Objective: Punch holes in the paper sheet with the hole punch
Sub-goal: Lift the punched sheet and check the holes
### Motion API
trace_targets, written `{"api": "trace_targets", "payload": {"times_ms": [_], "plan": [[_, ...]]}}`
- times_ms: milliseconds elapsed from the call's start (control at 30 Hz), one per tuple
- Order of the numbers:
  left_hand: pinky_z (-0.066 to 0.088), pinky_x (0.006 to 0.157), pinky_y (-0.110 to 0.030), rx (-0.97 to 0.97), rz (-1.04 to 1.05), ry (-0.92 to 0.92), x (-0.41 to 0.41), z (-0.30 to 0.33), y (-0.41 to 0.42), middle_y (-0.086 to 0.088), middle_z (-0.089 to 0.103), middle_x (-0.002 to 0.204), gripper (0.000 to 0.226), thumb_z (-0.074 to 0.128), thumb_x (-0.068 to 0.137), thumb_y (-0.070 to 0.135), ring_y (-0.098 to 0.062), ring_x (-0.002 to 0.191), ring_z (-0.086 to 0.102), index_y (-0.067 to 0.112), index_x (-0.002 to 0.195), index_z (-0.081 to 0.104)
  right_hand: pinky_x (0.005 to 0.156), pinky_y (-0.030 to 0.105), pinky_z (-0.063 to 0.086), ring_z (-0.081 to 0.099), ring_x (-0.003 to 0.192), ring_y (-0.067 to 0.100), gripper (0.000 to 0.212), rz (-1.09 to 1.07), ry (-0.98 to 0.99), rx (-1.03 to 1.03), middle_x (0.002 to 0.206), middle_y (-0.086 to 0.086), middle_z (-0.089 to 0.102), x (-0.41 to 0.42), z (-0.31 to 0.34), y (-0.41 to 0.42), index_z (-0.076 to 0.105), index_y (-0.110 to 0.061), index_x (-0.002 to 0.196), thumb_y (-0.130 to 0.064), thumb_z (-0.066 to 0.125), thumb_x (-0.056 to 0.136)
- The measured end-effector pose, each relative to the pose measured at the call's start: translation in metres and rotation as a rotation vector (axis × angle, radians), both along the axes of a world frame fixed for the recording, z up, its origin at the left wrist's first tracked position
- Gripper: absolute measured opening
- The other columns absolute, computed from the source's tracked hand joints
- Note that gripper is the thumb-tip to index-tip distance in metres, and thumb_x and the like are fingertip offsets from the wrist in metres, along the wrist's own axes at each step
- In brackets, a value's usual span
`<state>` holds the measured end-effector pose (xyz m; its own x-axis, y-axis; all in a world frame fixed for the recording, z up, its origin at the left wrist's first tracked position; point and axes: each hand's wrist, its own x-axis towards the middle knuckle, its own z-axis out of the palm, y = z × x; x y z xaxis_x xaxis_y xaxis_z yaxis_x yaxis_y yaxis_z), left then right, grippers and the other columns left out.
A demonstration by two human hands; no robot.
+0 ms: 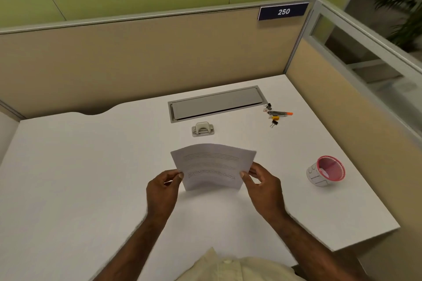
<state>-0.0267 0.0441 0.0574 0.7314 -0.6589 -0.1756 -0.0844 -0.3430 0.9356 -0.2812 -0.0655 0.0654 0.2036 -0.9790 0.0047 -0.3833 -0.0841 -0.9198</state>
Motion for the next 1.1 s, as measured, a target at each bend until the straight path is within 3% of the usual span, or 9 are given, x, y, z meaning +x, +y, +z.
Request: {"api": "trace_targets", "payload": {"times_ms": [100,167,267,433,633,767,833,933,1100], "plan": [[0.058,0.084,-0.029,-0.011,0.029,0.020,-0.001,-0.001,0.005,0.025,0.080,0.095,0.018,0.080,0.095,0.020,0.006,0.087,0.073,0.038,0.091,0.081,0.083,0.021,0.060,0.076,0.098,0.003,0.023,-0.009,-0.014,-0.004,0.109,-0.027,0.078,0.001,-0.002,0.005,0.077,-0.030,0.119,-0.016,0.070,0.101],[0.057,0.079,-0.021,-0.039,0.038,0.012,-0.001,0.002,0.007,0.024,0.080,0.094,0.020,0.080,0.095,0.021,0.004,0.087,0.073,0.040,0.090,0.081,0.080,0.026,0.062,0.076,0.097,0.008,0.020,-0.013,-0.036,-0.018,0.108,-0.024,0.078,0.003,0.002,0.007,0.075,-0.035,0.116,-0.023,0.066,0.104],[0.053,0.073,-0.011,-0.059,0.030,0.003,-0.003,0.004,0.009,0.024,0.080,0.093,0.021,0.080,0.094,0.020,0.003,0.085,0.074,0.040,0.087,0.080,0.073,0.013,0.057,0.075,0.099,0.003,0.022,-0.021,-0.036,-0.073,0.109,-0.026,0.078,0.004,0.008,0.008,0.071,-0.042,0.119,-0.033,0.063,0.101],[0.056,0.081,-0.023,-0.023,0.042,0.051,-0.004,0.002,0.012,0.023,0.081,0.092,0.018,0.081,0.094,0.019,0.004,0.087,0.074,0.037,0.090,0.080,0.074,0.010,0.054,0.070,0.107,-0.007,0.029,0.017,0.066,-0.069,0.117,-0.024,0.077,0.006,0.004,0.008,0.072,-0.032,0.130,-0.021,0.064,0.105],[0.053,0.072,-0.008,-0.050,0.019,-0.030,-0.004,0.007,0.013,0.027,0.079,0.096,0.018,0.081,0.094,0.023,0.002,0.087,0.074,0.040,0.090,0.079,0.062,0.004,0.040,0.058,0.066,-0.006,0.014,-0.028,0.106,-0.182,0.085,-0.029,0.067,0.005,0.006,0.007,0.072,-0.033,0.108,-0.035,0.057,0.106],[0.057,0.081,-0.024,-0.019,0.055,-0.001,-0.009,0.001,0.012,0.017,0.079,0.100,0.018,0.083,0.092,0.022,-0.006,0.092,0.075,0.039,0.089,0.076,0.077,0.020,0.055,0.071,0.092,-0.004,0.025,0.018,0.211,-0.141,0.113,-0.024,0.078,0.004,-0.003,0.006,0.073,-0.034,0.127,-0.029,0.058,0.107],[0.056,0.082,-0.027,-0.029,0.085,-0.010,-0.010,0.000,0.011,0.014,0.076,0.105,0.022,0.084,0.092,0.020,-0.011,0.097,0.074,0.039,0.087,0.075,0.082,0.026,0.060,0.074,0.099,0.002,0.026,0.021,0.244,-0.145,0.117,-0.020,0.079,0.003,-0.008,0.007,0.074,-0.034,0.127,-0.027,0.060,0.107],[0.056,0.085,-0.029,-0.069,0.074,-0.072,-0.007,0.000,0.010,0.012,0.073,0.106,0.022,0.084,0.091,0.017,-0.014,0.102,0.072,0.037,0.088,0.075,0.076,0.034,0.063,0.072,0.084,0.000,0.015,0.015,0.223,-0.122,0.101,-0.018,0.080,0.005,-0.010,0.007,0.072,-0.034,0.112,-0.038,0.060,0.104],[0.054,0.086,-0.024,-0.123,0.069,-0.139,-0.008,0.009,0.012,0.013,0.071,0.107,0.024,0.083,0.091,0.014,-0.007,0.101,0.069,0.038,0.090,0.076,0.068,0.037,0.063,0.064,0.065,0.005,0.023,-0.032,0.172,-0.227,0.090,-0.012,0.079,0.007,0.000,0.006,0.066,-0.028,0.099,-0.047,0.055,0.102]]}}
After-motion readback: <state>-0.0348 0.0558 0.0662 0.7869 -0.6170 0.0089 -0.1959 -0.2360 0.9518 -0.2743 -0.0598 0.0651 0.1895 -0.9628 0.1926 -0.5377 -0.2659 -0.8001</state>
